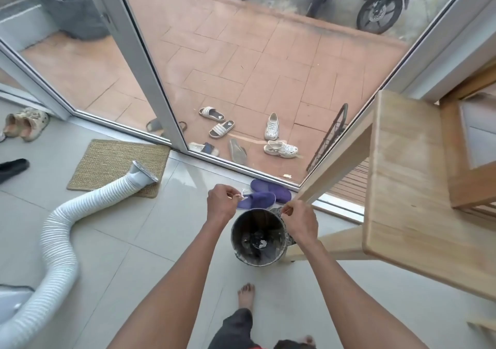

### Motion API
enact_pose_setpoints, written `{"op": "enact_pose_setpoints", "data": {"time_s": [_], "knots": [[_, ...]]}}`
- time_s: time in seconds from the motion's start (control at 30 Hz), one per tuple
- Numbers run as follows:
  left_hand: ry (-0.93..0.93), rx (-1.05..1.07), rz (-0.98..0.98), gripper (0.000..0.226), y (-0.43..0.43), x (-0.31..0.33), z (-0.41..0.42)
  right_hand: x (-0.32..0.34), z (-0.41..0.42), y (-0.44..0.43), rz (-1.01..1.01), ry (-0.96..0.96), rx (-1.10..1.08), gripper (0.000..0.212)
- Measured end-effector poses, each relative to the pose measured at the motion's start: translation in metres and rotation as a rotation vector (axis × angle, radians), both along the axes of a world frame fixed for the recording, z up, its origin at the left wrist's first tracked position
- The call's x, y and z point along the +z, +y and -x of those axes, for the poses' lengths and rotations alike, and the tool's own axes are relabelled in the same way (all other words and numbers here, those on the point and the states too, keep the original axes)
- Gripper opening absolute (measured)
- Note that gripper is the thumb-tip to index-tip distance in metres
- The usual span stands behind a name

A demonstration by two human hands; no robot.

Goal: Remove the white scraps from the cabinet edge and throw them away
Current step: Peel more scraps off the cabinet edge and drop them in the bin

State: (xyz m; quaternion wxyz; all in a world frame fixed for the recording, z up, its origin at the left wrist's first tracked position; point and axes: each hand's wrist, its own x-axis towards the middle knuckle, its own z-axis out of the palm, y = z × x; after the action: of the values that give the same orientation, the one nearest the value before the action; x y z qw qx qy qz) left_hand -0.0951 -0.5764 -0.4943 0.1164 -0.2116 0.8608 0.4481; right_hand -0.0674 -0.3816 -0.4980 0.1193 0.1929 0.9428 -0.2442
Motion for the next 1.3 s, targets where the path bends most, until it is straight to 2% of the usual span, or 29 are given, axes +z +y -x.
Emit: {"op": "enact_pose_setpoints", "data": {"time_s": [0.2, 0.77, 1.03, 1.3], "knots": [[-0.08, 0.027, -0.032, 0.003, 0.005, -0.025, -0.011, -0.022, -0.004, 0.002, 0.003, -0.106, -0.052, 0.014], [-0.135, 0.062, -0.042, 0.01, 0.006, -0.061, -0.029, -0.055, 0.004, 0.007, -0.008, -0.163, -0.075, 0.027], [-0.15, 0.075, -0.059, 0.009, 0.01, -0.071, -0.031, -0.048, -0.001, 0.009, 0.02, -0.151, -0.09, 0.016], [-0.191, 0.072, -0.12, 0.012, 0.028, -0.089, -0.026, -0.043, -0.012, 0.022, 0.021, -0.157, -0.077, 0.013]]}}
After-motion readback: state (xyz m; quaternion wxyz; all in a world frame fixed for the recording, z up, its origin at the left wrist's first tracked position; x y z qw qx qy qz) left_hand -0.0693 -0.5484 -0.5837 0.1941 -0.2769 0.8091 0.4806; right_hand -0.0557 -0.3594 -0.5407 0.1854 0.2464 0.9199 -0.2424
